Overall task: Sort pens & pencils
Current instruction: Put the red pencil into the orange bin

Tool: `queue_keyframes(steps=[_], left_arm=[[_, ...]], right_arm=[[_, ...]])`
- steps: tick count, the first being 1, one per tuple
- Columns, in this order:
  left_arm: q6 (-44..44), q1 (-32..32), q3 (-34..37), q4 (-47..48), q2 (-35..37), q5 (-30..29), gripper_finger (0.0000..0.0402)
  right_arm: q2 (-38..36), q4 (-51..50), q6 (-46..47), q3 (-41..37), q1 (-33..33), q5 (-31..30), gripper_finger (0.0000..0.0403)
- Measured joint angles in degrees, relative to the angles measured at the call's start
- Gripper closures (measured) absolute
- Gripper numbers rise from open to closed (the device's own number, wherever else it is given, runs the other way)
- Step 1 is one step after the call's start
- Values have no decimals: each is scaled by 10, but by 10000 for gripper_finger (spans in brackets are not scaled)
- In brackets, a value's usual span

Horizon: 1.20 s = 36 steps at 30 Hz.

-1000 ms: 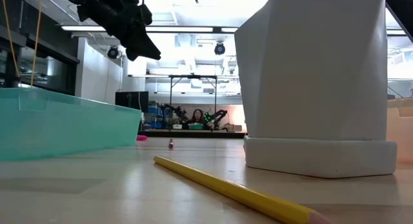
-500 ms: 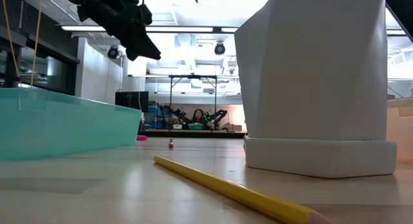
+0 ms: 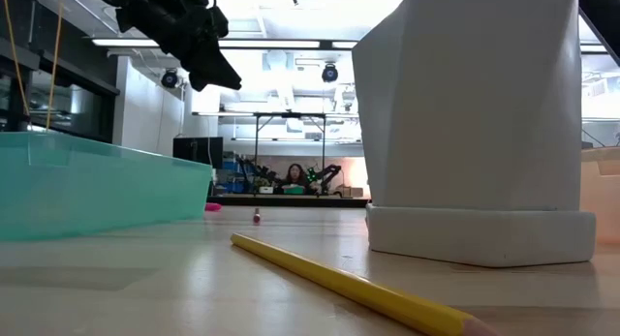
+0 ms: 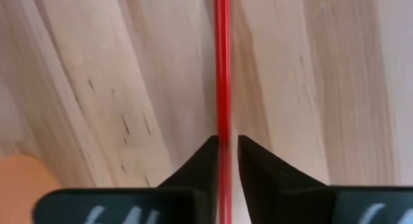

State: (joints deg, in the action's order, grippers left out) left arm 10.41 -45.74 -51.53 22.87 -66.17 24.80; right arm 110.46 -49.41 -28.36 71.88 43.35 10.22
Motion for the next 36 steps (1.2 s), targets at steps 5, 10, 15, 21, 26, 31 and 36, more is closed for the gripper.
queue_keyframes(steps=[5, 10, 15, 21, 26, 31, 36], left_arm=[[0, 0, 0, 0, 0, 0, 305], [0, 0, 0, 0, 0, 0, 305], [2, 0, 0, 0, 0, 0, 305], [4, 0, 0, 0, 0, 0, 305], [5, 0, 0, 0, 0, 0, 305], [5, 0, 0, 0, 0, 0, 305], [5, 0, 0, 0, 0, 0, 305]], right_arm=[[0, -7, 0, 7, 1, -1, 390], [0, -18, 3, 7, 1, 7, 401], [-1, -25, 7, 8, 1, 25, 381], [-2, -23, 13, 8, 1, 20, 351], [-2, -20, 11, 8, 1, 18, 341], [-2, -17, 9, 8, 1, 17, 341], [7, -17, 9, 7, 1, 14, 341]])
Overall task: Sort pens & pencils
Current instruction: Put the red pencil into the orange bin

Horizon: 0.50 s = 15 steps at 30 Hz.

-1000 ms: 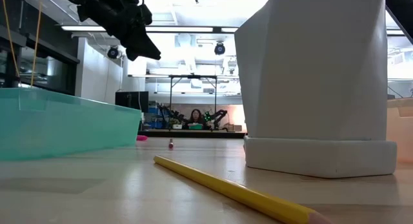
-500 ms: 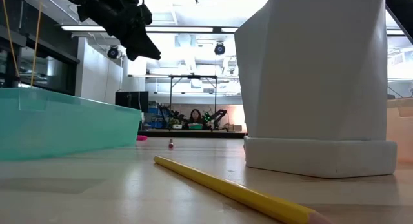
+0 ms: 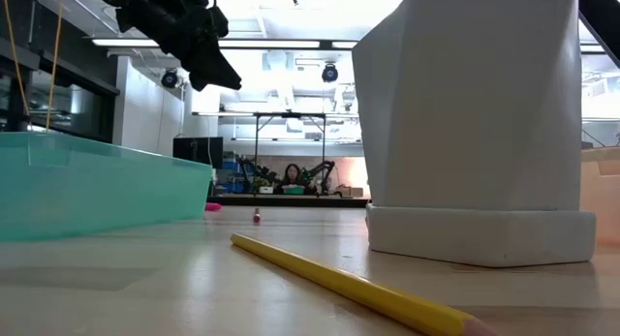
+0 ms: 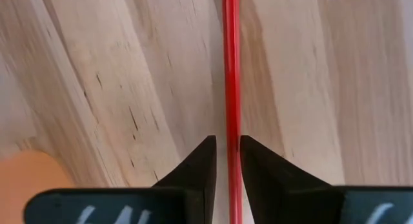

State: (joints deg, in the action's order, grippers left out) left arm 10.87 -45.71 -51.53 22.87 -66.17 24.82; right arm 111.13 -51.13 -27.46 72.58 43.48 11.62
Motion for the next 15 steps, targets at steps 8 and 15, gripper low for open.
queue_keyframes(steps=[8, 15], left_arm=[[0, 0, 0, 0, 0, 0, 305], [0, 0, 0, 0, 0, 0, 305]], right_arm=[[0, 1, 0, 0, 2, -17, 341], [0, 1, 0, 0, 9, -19, 341]])
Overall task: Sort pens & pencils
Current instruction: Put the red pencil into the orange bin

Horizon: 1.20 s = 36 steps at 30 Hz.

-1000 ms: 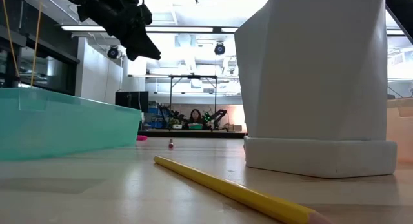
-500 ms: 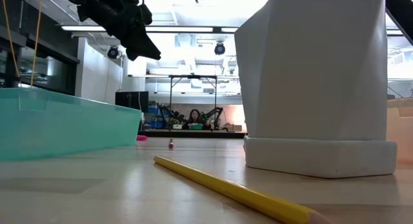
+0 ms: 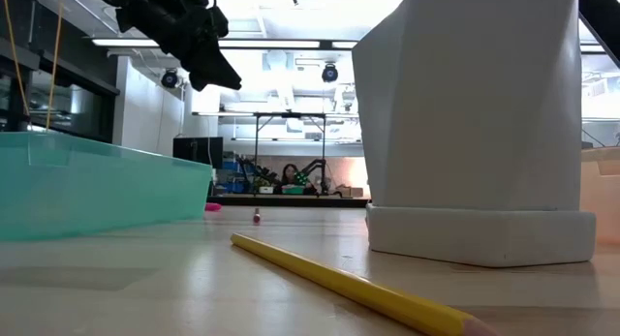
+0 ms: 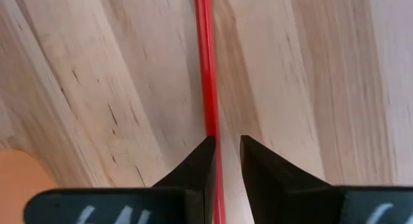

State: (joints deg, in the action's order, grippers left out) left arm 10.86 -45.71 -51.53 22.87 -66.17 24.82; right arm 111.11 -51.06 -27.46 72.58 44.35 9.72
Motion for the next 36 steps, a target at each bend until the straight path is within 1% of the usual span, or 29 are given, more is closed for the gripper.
queue_keyframes(steps=[15, 22, 27, 36], left_arm=[[5, 0, 0, 0, 0, 0, 305], [5, 0, 0, 0, 0, 0, 305], [7, 0, 0, 0, 0, 0, 305], [6, 0, 0, 0, 0, 0, 305]], right_arm=[[0, -1, 4, 0, 0, 5, 341], [0, -1, 5, 0, 0, 30, 341], [0, -2, 4, 0, 0, 32, 341], [0, -2, 5, 0, 0, 35, 315]])
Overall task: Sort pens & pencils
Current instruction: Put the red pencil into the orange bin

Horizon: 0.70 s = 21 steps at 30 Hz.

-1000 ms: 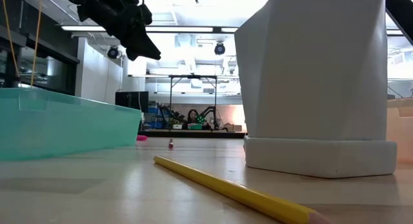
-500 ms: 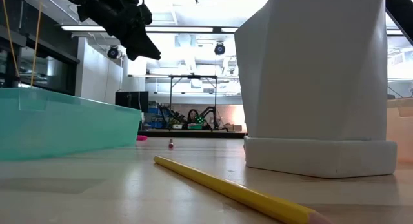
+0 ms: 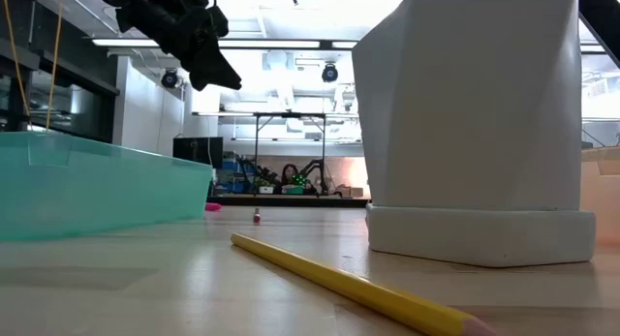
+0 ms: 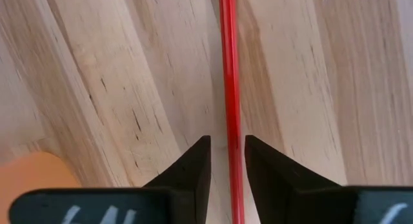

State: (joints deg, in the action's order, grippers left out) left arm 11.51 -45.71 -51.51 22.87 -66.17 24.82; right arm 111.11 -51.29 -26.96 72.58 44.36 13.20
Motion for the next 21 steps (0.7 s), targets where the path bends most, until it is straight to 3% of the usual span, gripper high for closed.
queue_keyframes(steps=[21], left_arm=[[0, 0, 0, 0, 0, 1, 305]], right_arm=[[1, -2, 14, 0, 3, -12, 309]])
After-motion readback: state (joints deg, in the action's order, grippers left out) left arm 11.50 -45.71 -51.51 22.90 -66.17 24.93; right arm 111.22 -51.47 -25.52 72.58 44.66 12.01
